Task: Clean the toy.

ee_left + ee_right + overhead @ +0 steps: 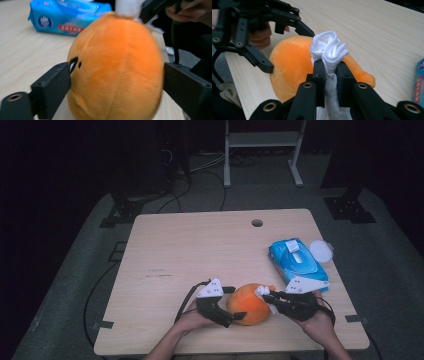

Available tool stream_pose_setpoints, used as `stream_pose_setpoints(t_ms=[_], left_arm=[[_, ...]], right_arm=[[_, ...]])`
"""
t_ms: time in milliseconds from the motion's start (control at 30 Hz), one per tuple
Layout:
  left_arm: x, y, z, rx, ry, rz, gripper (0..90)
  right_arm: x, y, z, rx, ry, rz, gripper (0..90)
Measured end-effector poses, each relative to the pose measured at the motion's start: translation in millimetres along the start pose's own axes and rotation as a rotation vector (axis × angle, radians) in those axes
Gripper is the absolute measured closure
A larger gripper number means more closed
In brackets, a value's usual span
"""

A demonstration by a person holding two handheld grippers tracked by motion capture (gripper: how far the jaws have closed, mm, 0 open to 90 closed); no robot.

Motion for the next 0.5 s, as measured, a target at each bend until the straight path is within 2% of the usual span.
stream_pose_setpoints(t_ms=[33,100,200,233,333,400,433,500], left_arm=[[-2.2,0.4,1.1,0.011,0.005,0.008,6.5],[-2.5,-1.4,0.3,0.002,-0.003,0.001,11.6],[3.2,-8.4,-5.7,-0.032,-0.043,-0.068,25.4],[5.2,-10.8,-8.4,-0.036,-0.057,-0.075,28.7],[19.1,-18.7,-20.3,-0.084,-0.113,-0.113,33.3],[24.3,-21.8,-24.6,-0.111,-0.103,-0.136,33.5],[24.1,-23.5,-25.0,-0.130,-0.084,-0.159,33.5],[22.2,-24.6,-25.6,-0.130,-0.065,-0.169,33.6]], right_arm=[[-0.2,0.0,-0.1,0.001,0.002,0.000,78.9],[-0.4,-0.3,0.4,-0.001,-0.001,0.005,78.9],[2.0,-2.8,0.9,-0.019,-0.008,0.020,79.0],[3.0,-4.8,0.6,-0.030,-0.019,0.028,78.9],[4.4,-11.8,1.6,-0.058,-0.045,0.031,78.9],[3.0,-16.5,2.9,-0.099,-0.068,-0.003,79.1],[2.1,-16.5,1.8,-0.107,-0.073,-0.011,79.4],[1.3,-10.9,-3.3,-0.103,-0.086,-0.017,79.6]])
Point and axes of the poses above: each handheld gripper's, and its own axes: x roughly backward along the jaws, z roughly out of its underside, y roughly to its left, the point moved 1 cm from there along -x, roughly forward along the jaws, and after that the axes turned 11 degrees about y, right-handed, at the moved point
